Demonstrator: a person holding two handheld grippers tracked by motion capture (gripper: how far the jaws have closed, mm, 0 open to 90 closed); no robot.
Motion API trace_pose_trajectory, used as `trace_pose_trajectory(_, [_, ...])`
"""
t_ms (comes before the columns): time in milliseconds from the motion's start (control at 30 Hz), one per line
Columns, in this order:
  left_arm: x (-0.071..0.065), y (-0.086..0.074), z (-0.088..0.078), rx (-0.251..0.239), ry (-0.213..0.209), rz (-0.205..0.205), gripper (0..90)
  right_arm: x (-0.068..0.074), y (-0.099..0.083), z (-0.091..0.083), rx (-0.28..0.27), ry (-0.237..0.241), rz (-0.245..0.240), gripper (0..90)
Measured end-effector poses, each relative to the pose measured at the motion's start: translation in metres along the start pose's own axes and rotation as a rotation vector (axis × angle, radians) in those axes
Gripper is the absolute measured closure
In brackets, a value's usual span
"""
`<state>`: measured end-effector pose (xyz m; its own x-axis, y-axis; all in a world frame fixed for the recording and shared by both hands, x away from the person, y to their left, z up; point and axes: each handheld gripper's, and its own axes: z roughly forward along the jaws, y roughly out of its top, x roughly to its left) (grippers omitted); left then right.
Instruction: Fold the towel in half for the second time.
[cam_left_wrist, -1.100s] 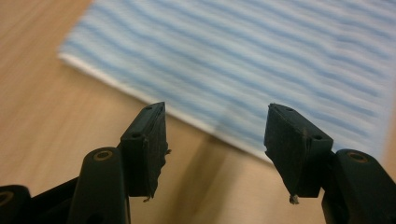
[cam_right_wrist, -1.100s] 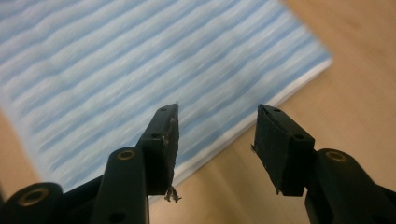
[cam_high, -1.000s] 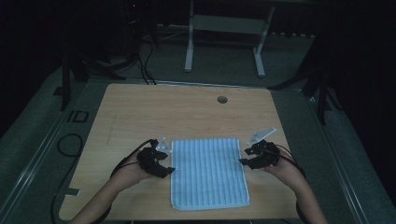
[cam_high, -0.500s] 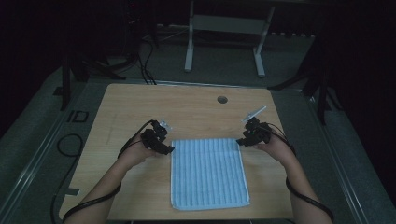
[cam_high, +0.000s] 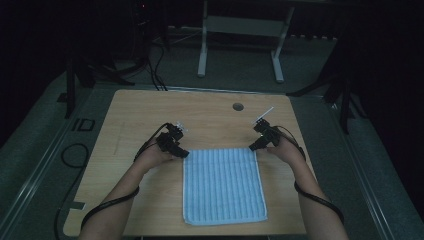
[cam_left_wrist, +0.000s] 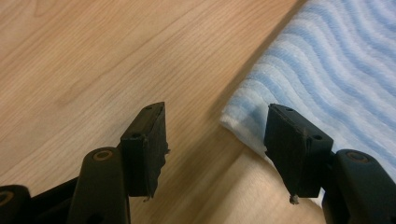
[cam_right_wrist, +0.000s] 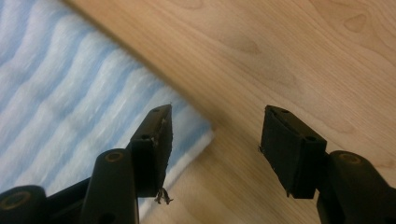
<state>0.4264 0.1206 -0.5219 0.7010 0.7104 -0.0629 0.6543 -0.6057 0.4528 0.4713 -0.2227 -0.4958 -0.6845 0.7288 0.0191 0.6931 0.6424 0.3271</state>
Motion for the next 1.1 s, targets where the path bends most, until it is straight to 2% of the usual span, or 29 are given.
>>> trace_pose_trajectory(67, [-0.001, 0.002, 0.004, -0.001, -0.007, -0.007, 39.3, 0.000, 0.003, 0.004, 0.000, 0.002, 0.009, 42.0])
trace_pose_trajectory(267, [-0.007, 0.008, 0.012, 0.008, -0.015, 0.019, 39.4, 0.004, 0.013, 0.014, 0.013, -0.002, 0.025, 42.7])
trace_pose_trajectory(400, [-0.011, 0.011, 0.016, 0.011, -0.004, 0.032, 41.6, 0.005, 0.014, 0.019, 0.040, -0.001, 0.025, 50.5])
trace_pose_trajectory(467, [-0.011, 0.011, 0.016, 0.010, -0.013, 0.030, 42.9, 0.006, 0.012, 0.020, 0.064, -0.002, 0.013, 51.0])
trace_pose_trajectory(567, [-0.011, 0.011, 0.015, 0.010, -0.019, 0.039, 48.5, 0.005, 0.008, 0.024, 0.095, 0.008, 0.008, 55.9])
trace_pose_trajectory(633, [-0.012, 0.010, 0.015, 0.012, -0.014, 0.048, 53.8, 0.005, 0.007, 0.025, 0.107, 0.034, 0.015, 63.9])
trace_pose_trajectory(733, [-0.014, 0.011, 0.015, 0.011, -0.030, 0.057, 64.5, 0.008, 0.008, 0.025, 0.112, 0.057, -0.011, 79.2])
trace_pose_trajectory(767, [-0.014, 0.011, 0.015, 0.015, -0.036, 0.058, 72.6, 0.011, 0.008, 0.024, 0.112, 0.042, -0.031, 83.3])
trace_pose_trajectory(800, [-0.014, 0.012, 0.014, 0.018, -0.066, 0.053, 72.6, 0.011, 0.008, 0.024, 0.112, 0.042, -0.031, 83.3])
trace_pose_trajectory(867, [-0.014, 0.013, 0.011, 0.008, -0.058, 0.059, 85.4, 0.016, 0.012, 0.019, 0.108, -0.007, -0.070, 85.6])
trace_pose_trajectory(933, [-0.014, 0.014, 0.009, 0.006, -0.061, 0.058, 86.0, 0.016, 0.012, 0.019, 0.108, -0.007, -0.070, 85.6])
trace_pose_trajectory(967, [-0.013, 0.017, 0.001, -0.016, -0.055, 0.059, 86.0, 0.017, 0.012, 0.017, 0.100, -0.012, -0.076, 85.8])
trace_pose_trajectory(1000, [-0.013, 0.019, -0.005, -0.032, -0.055, 0.060, 86.5, 0.016, 0.014, 0.003, 0.057, -0.022, -0.081, 86.0])
trace_pose_trajectory(1033, [-0.013, 0.020, -0.012, -0.052, -0.053, 0.064, 86.5, 0.016, 0.014, 0.003, 0.057, -0.022, -0.081, 86.0])
trace_pose_trajectory(1067, [-0.013, 0.021, -0.019, -0.073, -0.053, 0.067, 86.6, 0.016, 0.014, -0.011, 0.012, -0.024, -0.086, 86.0])
trace_pose_trajectory(1100, [-0.013, 0.022, -0.025, -0.088, -0.056, 0.075, 86.6, 0.016, 0.014, -0.011, 0.012, -0.024, -0.086, 86.0])
